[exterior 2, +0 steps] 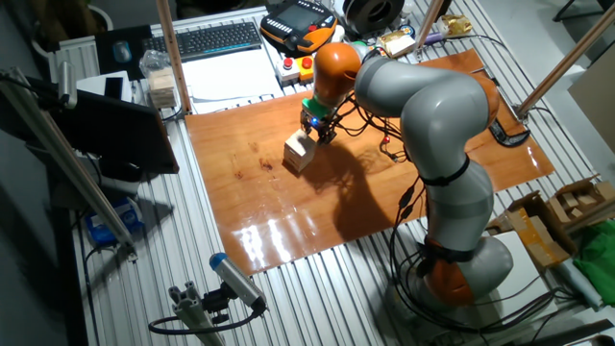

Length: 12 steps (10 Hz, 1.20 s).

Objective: Play Jenga

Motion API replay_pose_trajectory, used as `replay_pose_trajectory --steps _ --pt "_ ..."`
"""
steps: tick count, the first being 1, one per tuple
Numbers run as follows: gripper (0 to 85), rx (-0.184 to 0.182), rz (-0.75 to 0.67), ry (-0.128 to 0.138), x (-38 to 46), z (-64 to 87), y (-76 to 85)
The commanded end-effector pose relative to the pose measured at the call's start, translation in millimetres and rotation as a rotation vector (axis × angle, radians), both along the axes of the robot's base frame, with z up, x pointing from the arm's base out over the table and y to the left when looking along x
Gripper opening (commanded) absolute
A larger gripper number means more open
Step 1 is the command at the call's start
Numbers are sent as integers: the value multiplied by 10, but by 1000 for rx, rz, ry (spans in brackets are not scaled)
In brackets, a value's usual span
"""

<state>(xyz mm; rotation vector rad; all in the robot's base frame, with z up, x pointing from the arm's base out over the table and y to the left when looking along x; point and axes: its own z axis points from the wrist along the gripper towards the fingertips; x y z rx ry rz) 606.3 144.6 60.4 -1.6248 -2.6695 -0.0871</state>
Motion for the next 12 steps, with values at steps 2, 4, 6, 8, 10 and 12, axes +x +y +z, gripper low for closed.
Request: replay_pose_trajectory --steps 2,4,6,8,10,12 --pt "537 -5 5 0 -1 -12 12" --pt "533 -7 8 1 -9 -17 23" --pt "530 -8 11 1 -15 -26 34" --pt "530 -14 12 3 -22 -40 47" --pt "530 -16 16 4 -29 -51 38" --pt "530 -16 17 4 -43 -59 32"
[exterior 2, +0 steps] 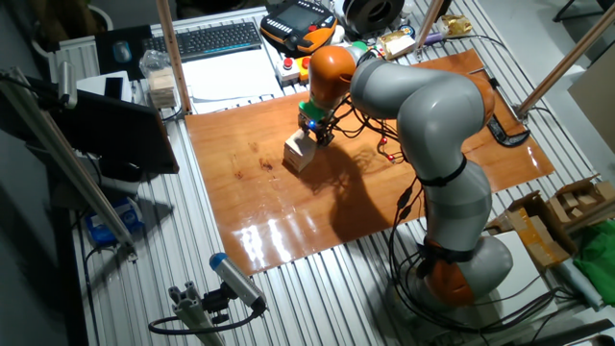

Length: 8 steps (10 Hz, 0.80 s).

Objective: Play Jenga

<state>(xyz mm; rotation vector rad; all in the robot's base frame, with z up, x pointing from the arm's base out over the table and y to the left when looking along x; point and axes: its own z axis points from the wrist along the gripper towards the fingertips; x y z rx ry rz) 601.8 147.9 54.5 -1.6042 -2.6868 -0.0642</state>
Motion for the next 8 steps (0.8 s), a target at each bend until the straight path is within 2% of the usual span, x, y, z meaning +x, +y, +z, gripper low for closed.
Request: replay_pose_trajectory --steps 1,8 --pt "530 0 0 0 -4 0 -2" --pt "527 2 22 -1 -63 -23 -11"
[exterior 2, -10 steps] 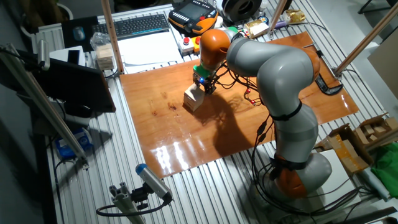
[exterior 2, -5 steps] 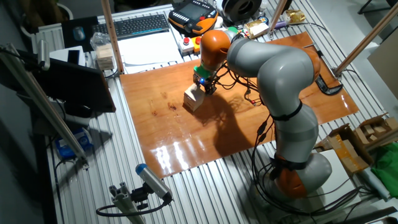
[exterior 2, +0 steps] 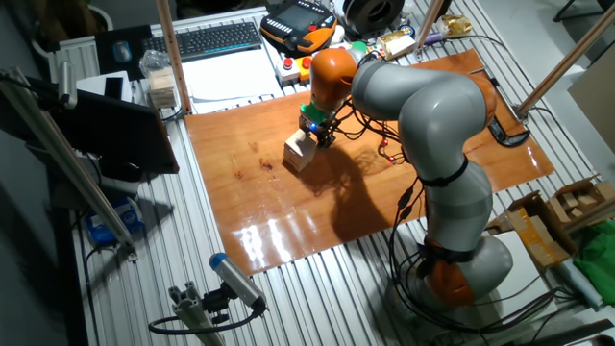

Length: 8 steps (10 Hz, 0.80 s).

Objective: Play Jenga

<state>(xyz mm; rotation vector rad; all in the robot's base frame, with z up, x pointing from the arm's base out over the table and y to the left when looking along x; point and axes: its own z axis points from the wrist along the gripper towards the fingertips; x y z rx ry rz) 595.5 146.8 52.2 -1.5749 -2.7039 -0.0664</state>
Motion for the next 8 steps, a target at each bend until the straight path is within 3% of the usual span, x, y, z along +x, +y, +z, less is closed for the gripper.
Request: replay_pose_trajectory --steps 1,8 --pt "527 0 0 0 -3 -2 -1" --pt "517 14 8 6 -29 -33 8"
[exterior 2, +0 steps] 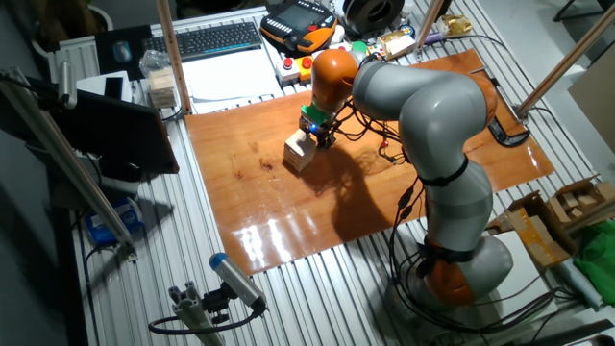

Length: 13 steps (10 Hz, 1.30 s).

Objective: Play Jenga

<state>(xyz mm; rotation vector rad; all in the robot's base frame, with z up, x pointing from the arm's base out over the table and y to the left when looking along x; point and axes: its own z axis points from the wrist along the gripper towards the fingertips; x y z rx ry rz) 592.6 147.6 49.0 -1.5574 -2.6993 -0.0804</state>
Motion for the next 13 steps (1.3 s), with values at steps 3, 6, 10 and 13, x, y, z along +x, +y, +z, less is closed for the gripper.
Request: replay_pose_trajectory --steps 3,6,10,13 --pt "510 2 3 1 -6 0 1" --pt "463 3 7 3 -7 -1 5" --pt "447 5 15 7 -9 -1 8" --pt "430 6 23 8 -8 -3 11"
